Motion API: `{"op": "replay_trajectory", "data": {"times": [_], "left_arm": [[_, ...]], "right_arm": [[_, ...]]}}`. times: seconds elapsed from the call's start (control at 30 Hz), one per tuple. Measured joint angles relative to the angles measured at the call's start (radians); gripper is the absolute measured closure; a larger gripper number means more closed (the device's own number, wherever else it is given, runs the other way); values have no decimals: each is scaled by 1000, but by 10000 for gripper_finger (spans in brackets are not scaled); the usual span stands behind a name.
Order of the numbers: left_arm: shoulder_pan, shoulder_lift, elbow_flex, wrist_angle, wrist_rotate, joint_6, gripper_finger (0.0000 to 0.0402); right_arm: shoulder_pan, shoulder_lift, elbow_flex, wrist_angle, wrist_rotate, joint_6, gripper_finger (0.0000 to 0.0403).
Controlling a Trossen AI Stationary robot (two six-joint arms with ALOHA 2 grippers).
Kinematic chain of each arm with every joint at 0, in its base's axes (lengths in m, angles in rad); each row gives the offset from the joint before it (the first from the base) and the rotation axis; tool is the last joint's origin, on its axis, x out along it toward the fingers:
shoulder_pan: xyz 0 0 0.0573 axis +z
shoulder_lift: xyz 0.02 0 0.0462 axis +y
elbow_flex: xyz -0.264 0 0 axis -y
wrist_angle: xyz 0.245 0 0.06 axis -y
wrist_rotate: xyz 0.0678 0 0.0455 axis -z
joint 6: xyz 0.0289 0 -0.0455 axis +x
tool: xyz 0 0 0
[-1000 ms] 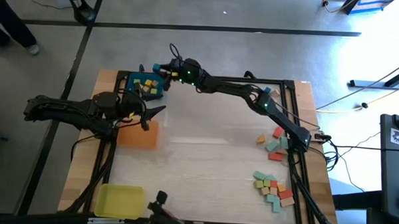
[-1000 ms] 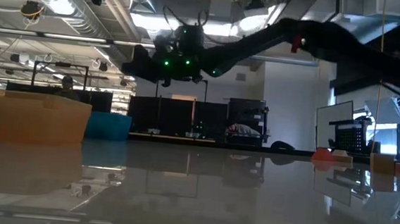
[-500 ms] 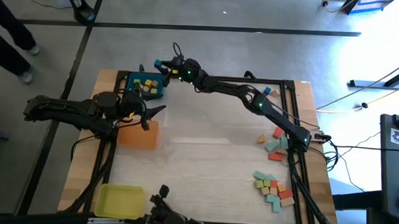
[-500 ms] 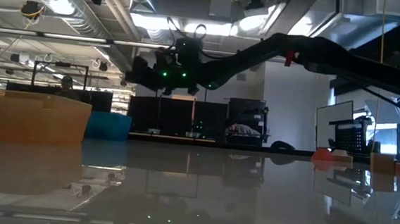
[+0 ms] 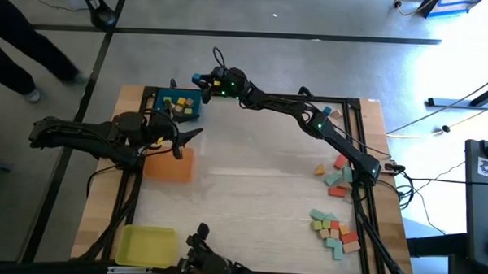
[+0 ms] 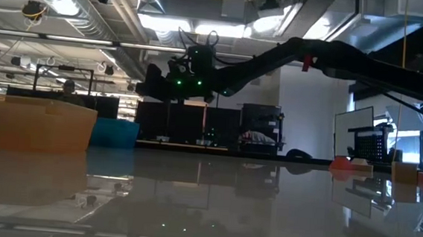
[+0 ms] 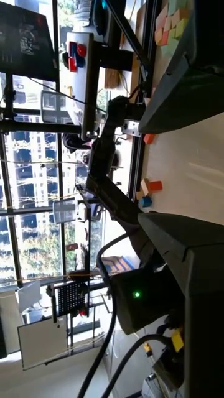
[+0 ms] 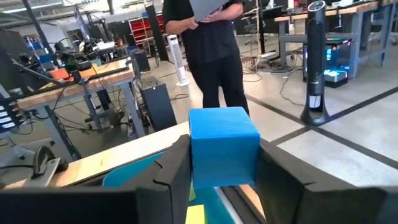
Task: Sort blocks by size
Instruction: Put the blue cube block into the blue bin
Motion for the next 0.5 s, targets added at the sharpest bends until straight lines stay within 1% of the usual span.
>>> {"op": "replay_trajectory", "data": {"times": [0.33, 0.5], "left_arm": [[0, 0, 0, -2, 0, 0, 196], [0, 0, 0, -2, 0, 13, 196]], "right_arm": [[4, 0, 0, -2, -4, -4, 256], [13, 0, 0, -1, -90, -23, 256]]}}
